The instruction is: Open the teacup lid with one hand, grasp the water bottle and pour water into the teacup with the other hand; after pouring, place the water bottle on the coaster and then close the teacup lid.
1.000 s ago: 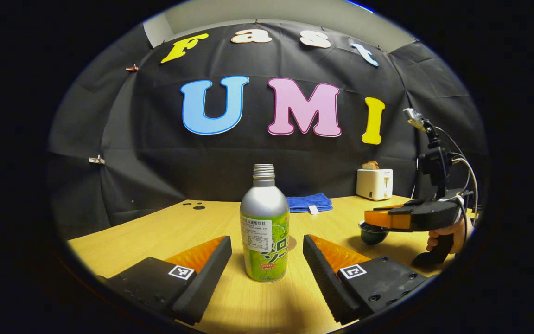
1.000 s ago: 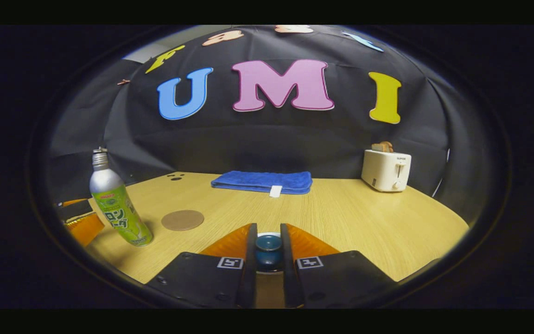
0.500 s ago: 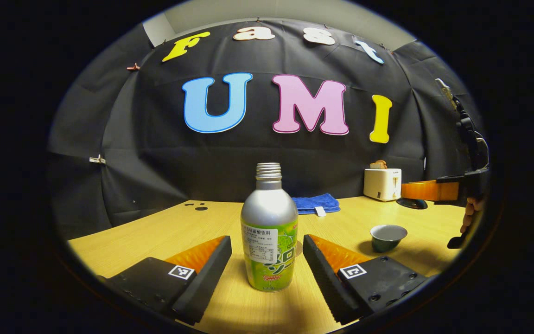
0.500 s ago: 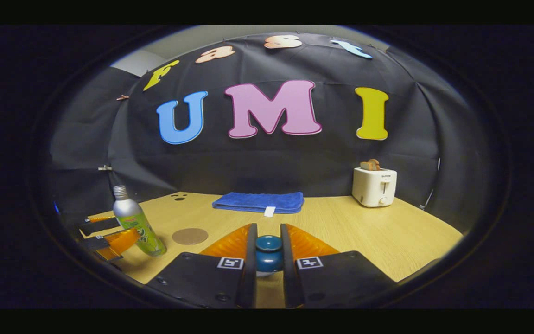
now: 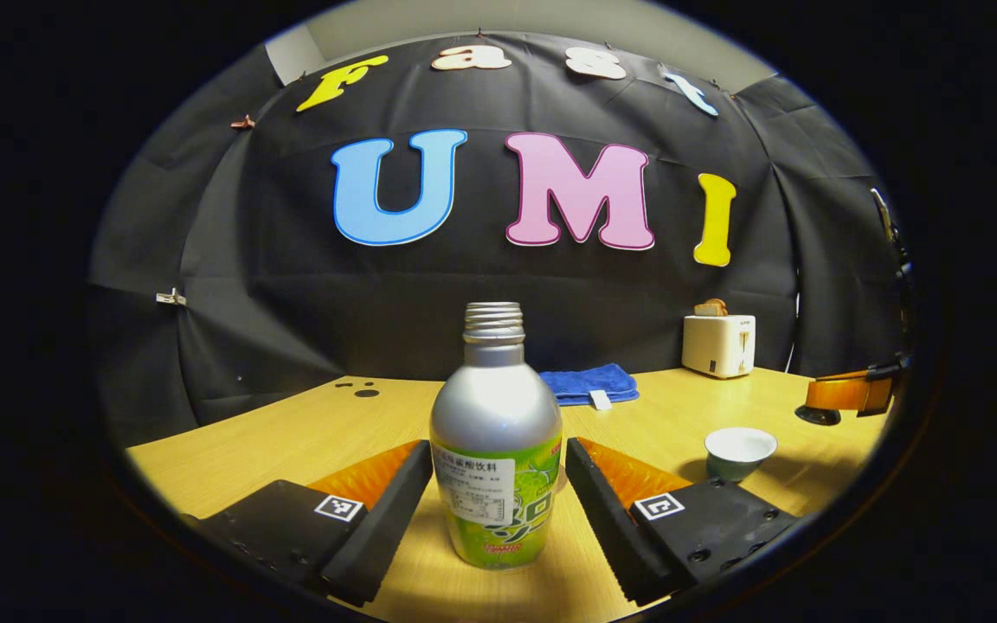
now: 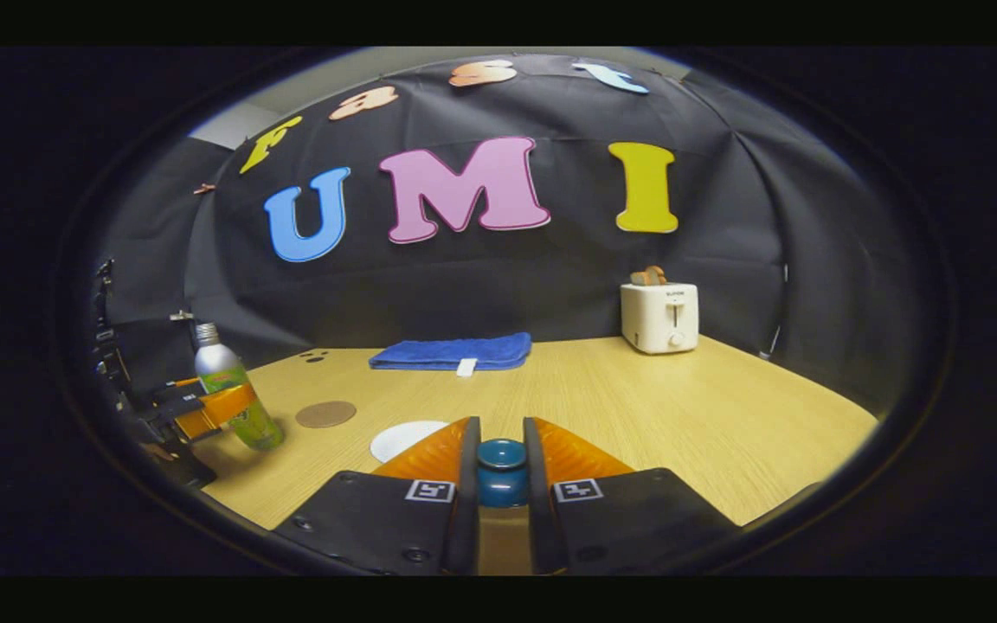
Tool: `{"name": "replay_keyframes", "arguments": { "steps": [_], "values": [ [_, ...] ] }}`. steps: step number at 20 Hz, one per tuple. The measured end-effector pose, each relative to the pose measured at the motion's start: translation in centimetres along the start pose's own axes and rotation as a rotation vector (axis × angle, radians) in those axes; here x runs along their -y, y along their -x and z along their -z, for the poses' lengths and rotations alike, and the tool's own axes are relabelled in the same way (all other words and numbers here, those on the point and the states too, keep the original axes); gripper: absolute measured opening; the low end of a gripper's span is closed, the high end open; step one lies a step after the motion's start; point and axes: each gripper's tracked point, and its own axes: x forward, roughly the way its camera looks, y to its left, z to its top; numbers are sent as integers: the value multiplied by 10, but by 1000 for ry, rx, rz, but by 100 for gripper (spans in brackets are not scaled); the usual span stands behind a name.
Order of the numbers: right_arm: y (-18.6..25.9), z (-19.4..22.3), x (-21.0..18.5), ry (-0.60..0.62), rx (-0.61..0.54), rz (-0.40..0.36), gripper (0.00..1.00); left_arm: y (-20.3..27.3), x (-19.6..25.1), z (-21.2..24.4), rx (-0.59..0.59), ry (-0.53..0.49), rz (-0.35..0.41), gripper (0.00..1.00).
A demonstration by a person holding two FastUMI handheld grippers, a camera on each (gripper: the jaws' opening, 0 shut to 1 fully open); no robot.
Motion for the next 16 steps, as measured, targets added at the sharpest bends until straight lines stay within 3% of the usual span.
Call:
{"name": "replay_keyframes", "arguments": {
  "steps": [2,3,4,5,7,8,10,11,14,16],
  "values": [
    [-1,5,4,-7,-4,2,22,-10,-1,-3,0,0,-1,98],
    [-1,4,4,-10,0,-3,27,-13,-1,-4,1,-1,-1,98],
    [-1,3,3,-12,13,-6,22,-14,-1,-3,1,-1,0,98],
    [0,0,5,-8,27,-1,27,-16,-1,-2,1,0,0,98],
    [2,-2,7,1,44,3,27,-19,-4,-2,0,0,-20,92],
    [1,-3,7,0,57,4,27,-16,-6,-2,-2,-1,-27,83],
    [4,-9,10,4,92,15,27,-16,-5,-2,-2,-3,-29,83],
    [5,-12,11,11,112,20,22,-16,-4,-2,-3,-6,-27,83],
    [7,-14,19,88,145,55,22,-17,4,-3,1,-48,-5,81],
    [6,-14,14,103,143,43,27,-21,14,-5,0,-107,15,81]
  ]
}}
